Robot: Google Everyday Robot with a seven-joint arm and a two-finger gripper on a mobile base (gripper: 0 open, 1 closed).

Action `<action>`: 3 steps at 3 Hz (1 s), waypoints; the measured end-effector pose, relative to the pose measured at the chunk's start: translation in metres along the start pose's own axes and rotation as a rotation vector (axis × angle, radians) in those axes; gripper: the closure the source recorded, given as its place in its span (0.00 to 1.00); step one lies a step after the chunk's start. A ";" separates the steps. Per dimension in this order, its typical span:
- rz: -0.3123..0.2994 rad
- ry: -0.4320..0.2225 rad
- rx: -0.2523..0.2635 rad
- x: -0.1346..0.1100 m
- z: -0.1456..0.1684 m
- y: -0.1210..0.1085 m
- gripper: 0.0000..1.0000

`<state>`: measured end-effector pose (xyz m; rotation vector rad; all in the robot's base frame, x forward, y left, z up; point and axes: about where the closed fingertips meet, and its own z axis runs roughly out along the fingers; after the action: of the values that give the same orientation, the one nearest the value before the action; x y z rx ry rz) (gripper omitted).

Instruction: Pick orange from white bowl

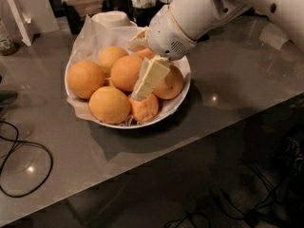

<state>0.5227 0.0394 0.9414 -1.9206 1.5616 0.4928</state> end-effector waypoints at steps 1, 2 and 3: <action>0.000 0.000 0.000 0.000 0.000 0.000 0.26; 0.013 0.004 -0.019 0.010 0.010 -0.010 0.23; 0.036 0.014 -0.047 0.025 0.022 -0.020 0.16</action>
Offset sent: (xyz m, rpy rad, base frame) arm 0.0327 -0.0035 -0.0268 -0.0143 0.0528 -0.0022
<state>0.5502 0.0378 0.9135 -1.9377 1.6093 0.5372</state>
